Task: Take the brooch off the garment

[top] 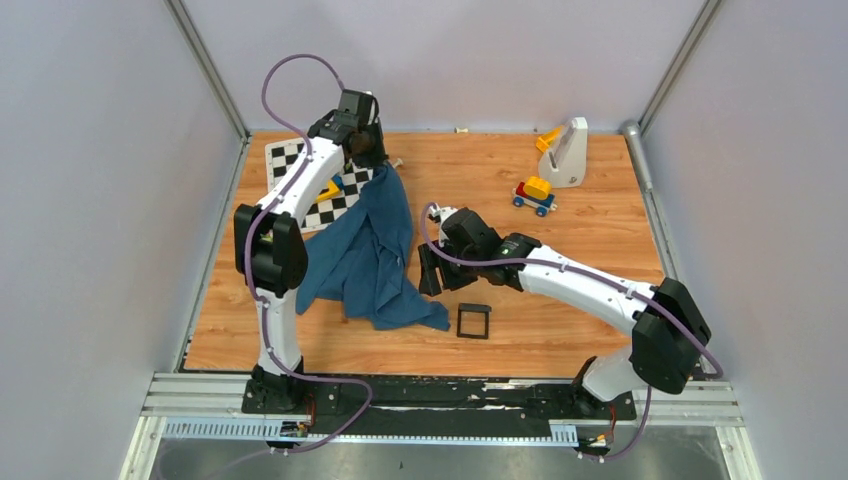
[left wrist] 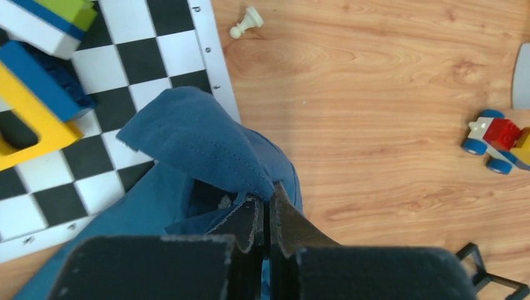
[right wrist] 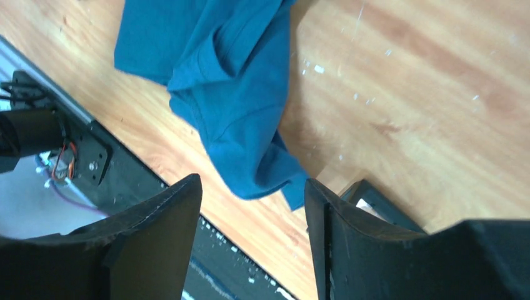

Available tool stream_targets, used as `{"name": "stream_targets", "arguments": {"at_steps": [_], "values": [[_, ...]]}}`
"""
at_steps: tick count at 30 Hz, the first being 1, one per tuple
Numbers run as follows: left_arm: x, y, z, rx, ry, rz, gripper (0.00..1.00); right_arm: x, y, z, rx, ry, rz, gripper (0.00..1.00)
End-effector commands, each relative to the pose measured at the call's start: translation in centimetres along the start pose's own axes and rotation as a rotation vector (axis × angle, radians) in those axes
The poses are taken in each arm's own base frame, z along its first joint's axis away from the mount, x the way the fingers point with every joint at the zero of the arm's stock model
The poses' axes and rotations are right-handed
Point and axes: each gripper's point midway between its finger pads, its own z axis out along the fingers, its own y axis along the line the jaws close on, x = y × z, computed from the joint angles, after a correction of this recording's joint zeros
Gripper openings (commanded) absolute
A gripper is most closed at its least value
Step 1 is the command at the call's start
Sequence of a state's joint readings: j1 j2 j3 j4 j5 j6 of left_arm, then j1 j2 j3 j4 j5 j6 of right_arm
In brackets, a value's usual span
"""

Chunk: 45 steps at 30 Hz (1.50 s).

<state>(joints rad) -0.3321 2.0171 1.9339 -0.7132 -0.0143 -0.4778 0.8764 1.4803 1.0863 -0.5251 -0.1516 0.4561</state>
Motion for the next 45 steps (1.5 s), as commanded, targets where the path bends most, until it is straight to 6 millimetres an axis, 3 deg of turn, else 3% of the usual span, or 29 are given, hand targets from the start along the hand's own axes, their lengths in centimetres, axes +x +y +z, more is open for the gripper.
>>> {"name": "stream_targets", "arguments": {"at_steps": [1, 5, 7, 9, 11, 12, 14, 16, 22, 24, 25, 26, 27, 29, 32, 34, 35, 38, 39, 40, 45], "values": [[-2.9, -3.6, 1.4, 0.193, -0.050, -0.059, 0.00, -3.9, -0.6, -0.3, 0.063, -0.170, -0.069, 0.63], [-2.4, -4.1, 3.4, 0.266, 0.004, -0.078, 0.00, -6.2, -0.7, 1.7, 0.088, -0.229, -0.082, 0.62], [-2.2, -4.2, 3.5, 0.303, 0.033, -0.079, 0.00, -7.0, -0.7, 3.3, 0.091, -0.255, -0.040, 0.62], [-2.3, -4.2, 2.7, 0.329, 0.044, -0.069, 0.07, -7.5, -0.4, 4.9, 0.074, -0.266, 0.011, 0.62], [-2.4, -4.1, 1.4, 0.342, 0.038, -0.045, 0.31, -7.9, -0.6, 6.5, 0.082, -0.271, 0.057, 0.62], [-1.9, -3.7, 1.0, 0.333, 0.049, -0.029, 0.51, -8.0, -0.7, 7.2, 0.088, -0.269, 0.078, 0.62], [-1.9, -3.0, -0.7, 0.300, 0.044, -0.004, 0.75, -8.5, -0.5, 8.5, 0.086, -0.267, 0.091, 0.61], [-2.5, -2.5, -3.5, 0.264, 0.017, 0.021, 0.86, -9.4, -0.4, 9.4, 0.086, -0.276, 0.092, 0.59], [-0.6, -0.8, -9.4, 0.214, -0.025, 0.049, 0.90, -11.6, -1.4, 12.3, 0.146, -0.305, 0.075, 0.51], [0.6, 0.2, -10.7, 0.190, -0.040, 0.040, 0.90, -12.3, -1.6, 13.3, 0.165, -0.313, 0.065, 0.50], [1.9, 0.8, -10.2, 0.177, -0.032, 0.033, 0.90, -12.6, -1.9, 13.9, 0.177, -0.315, 0.058, 0.50], [1.8, 0.7, -11.9, 0.190, -0.072, 0.024, 0.90, -12.8, -2.2, 14.4, 0.191, -0.315, 0.051, 0.50], [2.9, 1.1, -11.5, 0.189, -0.069, 0.012, 0.90, -13.5, -2.4, 14.7, 0.207, -0.323, 0.053, 0.49], [3.4, 1.3, -13.5, 0.206, -0.119, 0.004, 0.90, -14.0, -3.2, 15.2, 0.242, -0.321, 0.059, 0.46], [4.6, 1.6, -14.4, 0.215, -0.136, -0.006, 0.90, -14.7, -3.8, 14.9, 0.271, -0.326, 0.073, 0.31], [5.4, 1.8, -14.8, 0.229, -0.152, -0.012, 0.90, -15.4, -3.9, 13.8, 0.280, -0.352, 0.084, 0.06], [5.8, 1.9, -14.8, 0.235, -0.165, -0.014, 0.89, -15.7, -4.2, 13.1, 0.294, -0.362, 0.097, 0.00], [6.5, 1.9, -14.7, 0.263, -0.194, -0.012, 0.88, -16.2, -4.3, 10.0, 0.261, -0.384, 0.151, 0.00], [7.5, 1.9, -14.5, 0.281, -0.181, -0.005, 0.88, -16.1, -4.3, 8.9, 0.236, -0.390, 0.171, 0.00], [7.3, 1.5, -14.5, 0.309, -0.201, 0.006, 0.87, -15.9, -4.4, 7.9, 0.203, -0.390, 0.187, 0.00], [10.2, 0.1, -12.8, 0.420, -0.141, 0.073, 0.83, -13.9, -5.8, 4.7, -0.017, -0.290, 0.264, 0.00]]}}
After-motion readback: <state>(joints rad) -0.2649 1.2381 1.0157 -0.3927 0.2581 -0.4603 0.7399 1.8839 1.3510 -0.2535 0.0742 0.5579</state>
